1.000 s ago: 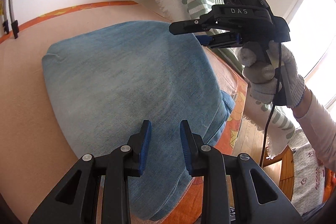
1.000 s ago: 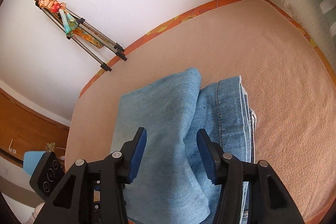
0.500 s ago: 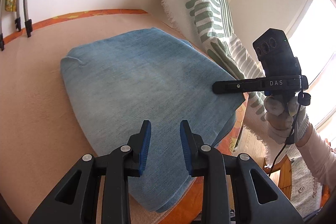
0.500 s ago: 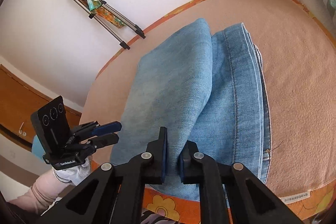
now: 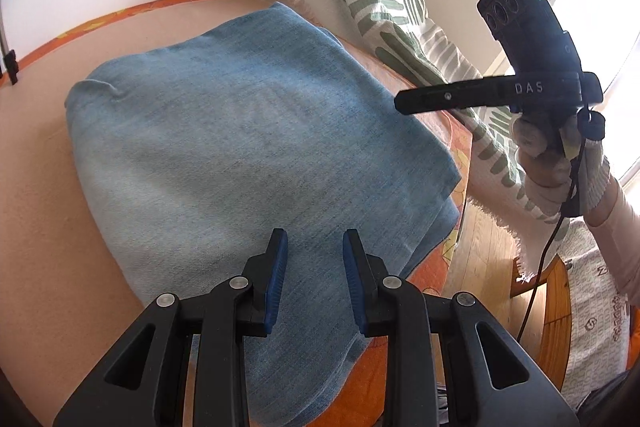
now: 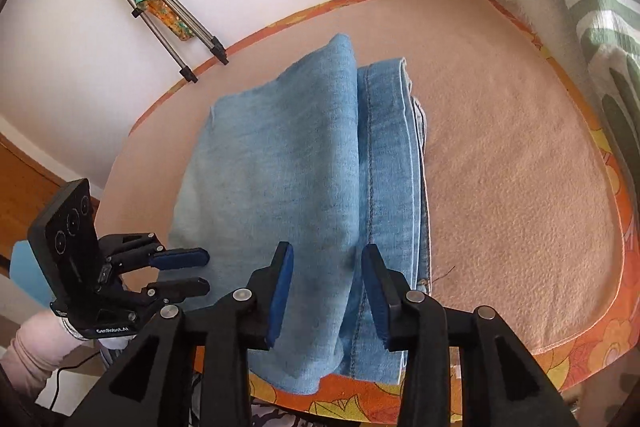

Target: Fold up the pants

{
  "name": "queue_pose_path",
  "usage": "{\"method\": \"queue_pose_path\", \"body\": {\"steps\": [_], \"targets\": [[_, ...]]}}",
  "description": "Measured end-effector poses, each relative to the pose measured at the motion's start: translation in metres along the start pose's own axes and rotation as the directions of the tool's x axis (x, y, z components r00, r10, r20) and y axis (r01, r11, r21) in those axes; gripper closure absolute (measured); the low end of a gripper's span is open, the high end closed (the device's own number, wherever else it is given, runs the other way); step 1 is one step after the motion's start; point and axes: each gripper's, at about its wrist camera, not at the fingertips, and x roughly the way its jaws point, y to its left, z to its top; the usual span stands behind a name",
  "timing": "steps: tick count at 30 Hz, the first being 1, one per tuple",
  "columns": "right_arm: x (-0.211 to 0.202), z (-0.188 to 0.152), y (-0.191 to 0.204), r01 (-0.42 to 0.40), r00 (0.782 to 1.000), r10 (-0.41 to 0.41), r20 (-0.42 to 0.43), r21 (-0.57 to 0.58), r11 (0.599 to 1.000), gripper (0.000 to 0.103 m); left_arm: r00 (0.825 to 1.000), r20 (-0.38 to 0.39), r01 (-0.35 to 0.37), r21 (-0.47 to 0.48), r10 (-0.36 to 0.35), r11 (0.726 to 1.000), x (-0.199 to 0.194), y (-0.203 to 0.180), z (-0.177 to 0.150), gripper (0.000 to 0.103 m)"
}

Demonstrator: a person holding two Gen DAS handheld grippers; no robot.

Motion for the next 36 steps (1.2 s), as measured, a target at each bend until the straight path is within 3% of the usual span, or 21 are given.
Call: {"method": "queue_pose_path", "body": {"steps": [5,10,11,14,15,17,20,23,25,29,32,36], "targets": [[0.0,0.059,-0.005,-0.002,0.994,0.004,0.111,-0.017,1.0,0.064,1.0,-0.011,0.009,0.025,-0.008,1.0,0.003,-0.008,-0.002,0.076],[0.049,0.105,-0.012,0.049,0.996,-0.05,0.073,0.016,0.999,0.061,0.999,-0.031,0.02,0.047,-0.018,0.999,0.007,-0.013,-0.002,0.076],[0.057,0.11,-0.014,0.051,0.996,-0.053,0.069,0.031,0.998,0.063,0.999,-0.032,0.022,0.046,-0.021,0.999,0.007,-0.013,-0.001,0.076],[0.066,0.115,-0.014,0.005,0.997,-0.009,0.077,0.055,0.998,0.089,0.999,-0.034,0.032,0.043,-0.03,0.999,0.006,-0.011,0.0,0.076],[0.062,0.115,-0.009,0.0,0.995,-0.004,0.096,0.039,0.999,0.097,0.999,-0.031,0.037,0.038,-0.036,0.999,0.004,-0.01,0.0,0.076],[0.049,0.113,0.005,0.059,0.987,-0.054,0.148,-0.03,0.998,0.098,0.999,-0.015,0.047,0.024,-0.046,0.999,-0.004,-0.009,0.001,0.076],[0.055,0.114,0.0,0.128,0.985,-0.124,0.119,-0.03,0.991,0.098,0.999,0.024,0.029,0.009,-0.029,1.0,-0.017,-0.004,0.004,0.076],[0.067,0.109,0.001,0.212,0.975,-0.204,0.093,-0.08,0.974,0.091,0.999,0.046,0.003,-0.015,-0.002,1.0,-0.027,0.005,0.007,0.076],[0.056,0.103,0.004,0.217,0.971,-0.205,0.125,-0.086,0.973,0.088,0.999,0.05,-0.008,-0.012,0.009,1.0,-0.031,0.008,0.006,0.076],[0.021,0.079,0.017,0.28,0.949,-0.255,0.185,-0.122,0.952,0.068,0.999,0.041,-0.015,-0.011,0.016,1.0,-0.032,0.011,0.003,0.076],[-0.001,0.047,0.029,0.225,0.961,-0.19,0.199,-0.17,0.96,0.068,1.0,0.01,0.004,-0.015,-0.004,1.0,-0.025,0.011,-0.003,0.076],[-0.005,-0.002,0.043,0.157,0.98,-0.125,0.154,-0.214,0.964,0.071,1.0,-0.027,-0.012,0.022,0.012,1.0,-0.017,0.004,-0.012,0.075]]}}
